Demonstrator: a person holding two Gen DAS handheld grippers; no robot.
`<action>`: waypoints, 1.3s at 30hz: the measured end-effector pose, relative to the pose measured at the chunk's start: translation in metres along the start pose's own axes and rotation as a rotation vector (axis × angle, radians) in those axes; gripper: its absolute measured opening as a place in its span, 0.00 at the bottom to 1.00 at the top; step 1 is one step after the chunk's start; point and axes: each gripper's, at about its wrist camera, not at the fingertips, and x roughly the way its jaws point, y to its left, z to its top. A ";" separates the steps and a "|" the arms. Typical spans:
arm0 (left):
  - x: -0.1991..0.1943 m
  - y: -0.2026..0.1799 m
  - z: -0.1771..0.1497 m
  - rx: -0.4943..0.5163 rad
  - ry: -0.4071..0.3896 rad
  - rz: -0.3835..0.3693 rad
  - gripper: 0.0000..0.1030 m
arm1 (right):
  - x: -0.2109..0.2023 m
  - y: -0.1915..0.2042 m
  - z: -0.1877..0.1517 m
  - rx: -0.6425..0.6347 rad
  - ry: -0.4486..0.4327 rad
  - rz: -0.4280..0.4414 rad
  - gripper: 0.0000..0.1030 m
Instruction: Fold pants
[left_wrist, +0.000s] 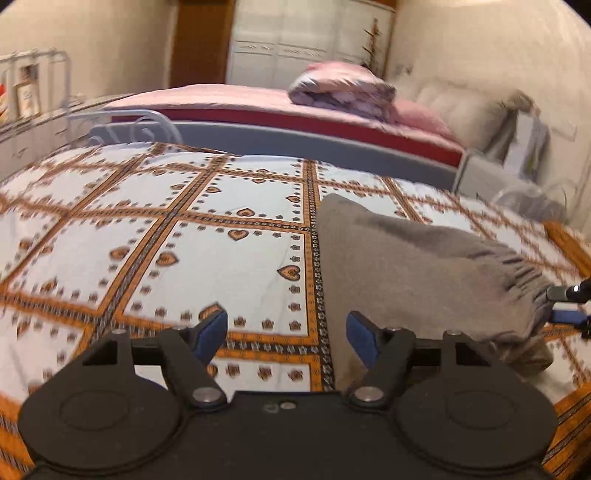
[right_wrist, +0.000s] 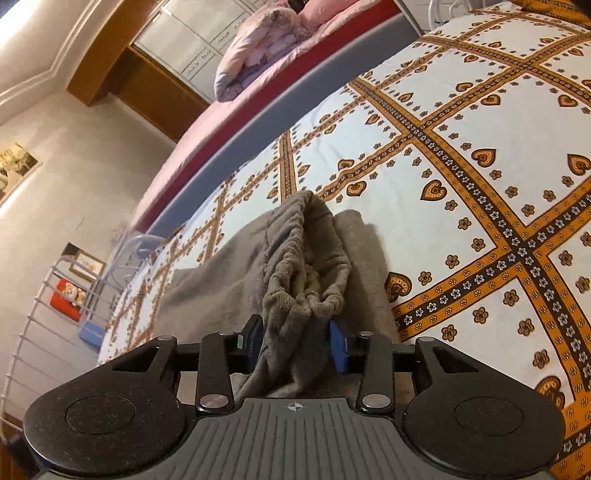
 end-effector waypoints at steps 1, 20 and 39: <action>-0.003 -0.001 -0.003 -0.005 -0.001 0.003 0.60 | -0.003 0.000 -0.001 0.005 -0.006 0.004 0.38; 0.000 -0.029 -0.034 0.032 0.048 0.024 0.56 | -0.042 -0.009 -0.033 0.117 -0.094 0.009 0.38; 0.039 -0.026 -0.037 -0.034 0.060 0.011 0.38 | 0.002 -0.019 -0.031 0.129 -0.046 -0.002 0.38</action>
